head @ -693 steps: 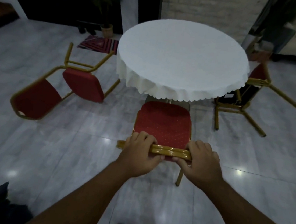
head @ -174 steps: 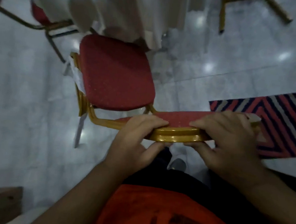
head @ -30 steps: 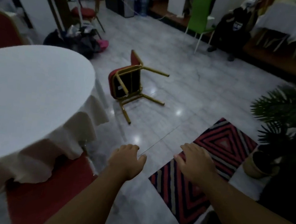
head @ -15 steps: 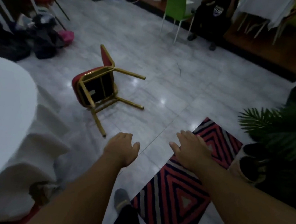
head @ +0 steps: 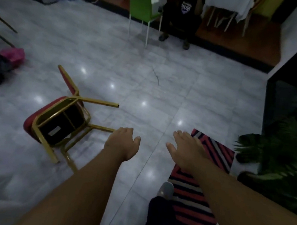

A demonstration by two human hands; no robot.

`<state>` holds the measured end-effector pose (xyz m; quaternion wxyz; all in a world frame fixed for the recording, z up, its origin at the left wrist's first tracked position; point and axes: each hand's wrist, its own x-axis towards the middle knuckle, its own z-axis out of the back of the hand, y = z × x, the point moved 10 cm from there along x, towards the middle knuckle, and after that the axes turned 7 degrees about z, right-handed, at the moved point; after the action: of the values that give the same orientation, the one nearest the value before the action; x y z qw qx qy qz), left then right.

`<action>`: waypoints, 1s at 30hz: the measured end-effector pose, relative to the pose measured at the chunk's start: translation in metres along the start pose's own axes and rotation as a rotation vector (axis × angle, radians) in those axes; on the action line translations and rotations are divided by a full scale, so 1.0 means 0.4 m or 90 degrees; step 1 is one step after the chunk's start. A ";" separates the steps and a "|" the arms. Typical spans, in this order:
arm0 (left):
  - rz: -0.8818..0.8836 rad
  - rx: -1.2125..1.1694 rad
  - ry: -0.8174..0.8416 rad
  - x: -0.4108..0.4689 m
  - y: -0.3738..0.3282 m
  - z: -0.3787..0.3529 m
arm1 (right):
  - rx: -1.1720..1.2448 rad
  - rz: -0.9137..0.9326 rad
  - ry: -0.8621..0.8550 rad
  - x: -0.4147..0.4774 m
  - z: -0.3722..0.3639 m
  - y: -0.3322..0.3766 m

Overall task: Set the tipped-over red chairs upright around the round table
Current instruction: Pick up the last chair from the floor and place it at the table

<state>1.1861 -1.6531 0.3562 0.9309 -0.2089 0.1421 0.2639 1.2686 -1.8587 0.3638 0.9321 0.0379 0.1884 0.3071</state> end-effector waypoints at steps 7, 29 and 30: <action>0.070 -0.023 0.021 0.355 -0.107 0.083 | 0.003 0.059 0.031 0.402 0.142 -0.118; 0.299 -0.209 -0.039 1.359 0.114 0.505 | -0.167 0.257 0.063 1.686 0.559 0.105; 0.308 -0.214 -0.038 1.397 0.131 0.520 | -0.169 0.267 0.068 1.734 0.561 0.124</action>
<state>1.6477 -1.2747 0.3117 0.7969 -0.3124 0.1148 0.5042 1.8384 -1.4016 0.3534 0.8335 -0.0626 0.1839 0.5172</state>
